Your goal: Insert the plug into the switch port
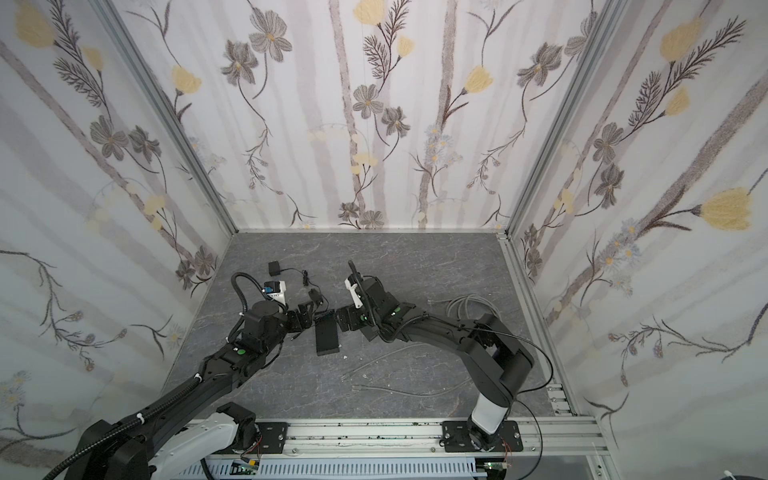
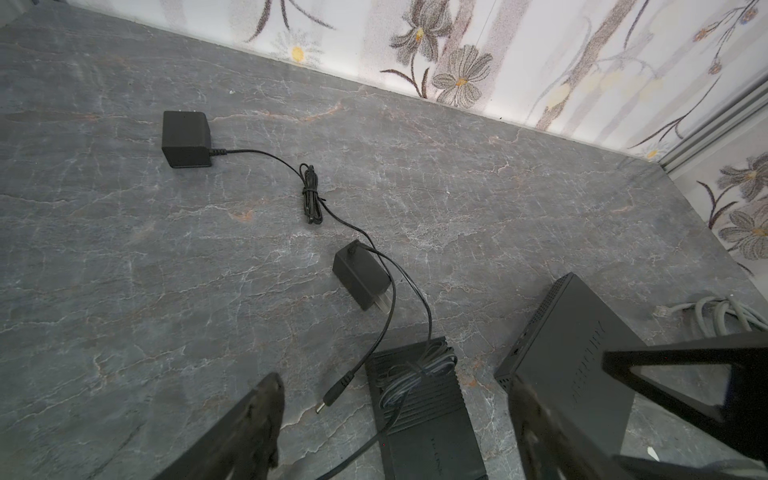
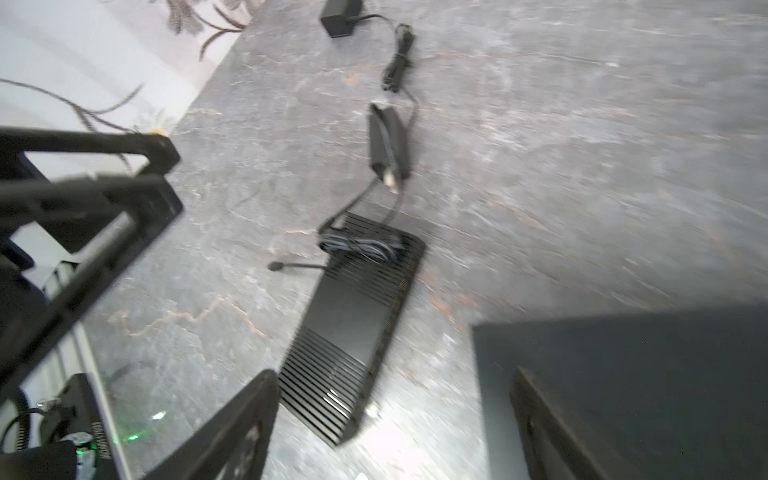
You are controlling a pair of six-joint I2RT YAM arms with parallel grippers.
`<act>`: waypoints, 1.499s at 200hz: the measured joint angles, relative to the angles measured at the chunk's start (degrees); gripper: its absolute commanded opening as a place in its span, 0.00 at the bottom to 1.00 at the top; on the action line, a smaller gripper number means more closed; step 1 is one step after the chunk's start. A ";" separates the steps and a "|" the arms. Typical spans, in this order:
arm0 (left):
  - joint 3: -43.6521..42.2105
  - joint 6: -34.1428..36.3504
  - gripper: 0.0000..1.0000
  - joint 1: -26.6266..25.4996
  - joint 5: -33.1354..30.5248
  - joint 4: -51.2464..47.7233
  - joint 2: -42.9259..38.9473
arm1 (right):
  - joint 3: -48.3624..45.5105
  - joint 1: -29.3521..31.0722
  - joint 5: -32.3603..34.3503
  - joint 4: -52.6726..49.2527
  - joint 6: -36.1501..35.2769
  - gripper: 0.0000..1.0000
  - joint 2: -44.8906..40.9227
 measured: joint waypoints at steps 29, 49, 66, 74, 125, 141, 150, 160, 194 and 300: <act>-2.84 -2.01 0.97 0.02 -2.05 0.07 -4.96 | 10.14 0.26 -0.92 -1.16 1.25 0.60 8.17; -3.93 -3.06 0.99 0.02 -2.84 0.00 -7.78 | 16.57 0.22 -1.14 -2.67 2.23 0.45 13.16; -4.09 -3.28 1.00 0.02 -3.23 0.02 -9.25 | 21.68 0.28 -0.94 -4.55 2.78 0.38 16.98; -4.15 -3.45 1.00 0.02 -3.34 0.02 -9.62 | 23.89 0.31 -0.55 -5.84 2.91 0.38 18.47; -4.28 -4.96 1.00 0.00 -3.30 0.02 -10.19 | 34.80 0.20 3.54 -13.25 3.17 0.52 25.64; -4.31 -5.42 1.00 0.00 -3.21 0.02 -10.38 | 36.92 0.20 3.72 -15.15 3.15 0.56 27.32; -4.31 -5.53 1.00 0.02 -3.06 0.02 -10.51 | 37.62 0.24 3.91 -15.96 3.13 0.57 28.04; -4.31 -5.57 1.00 0.02 -3.06 0.02 -10.71 | 37.90 0.24 4.35 -16.65 3.13 0.57 28.68; -4.33 -5.60 1.00 0.00 -3.04 0.02 -11.02 | 37.99 0.24 4.57 -18.60 3.17 0.36 29.86; -4.39 -5.57 1.00 0.00 -3.08 0.02 -10.64 | 37.81 -0.83 4.79 -18.69 3.10 0.00 26.77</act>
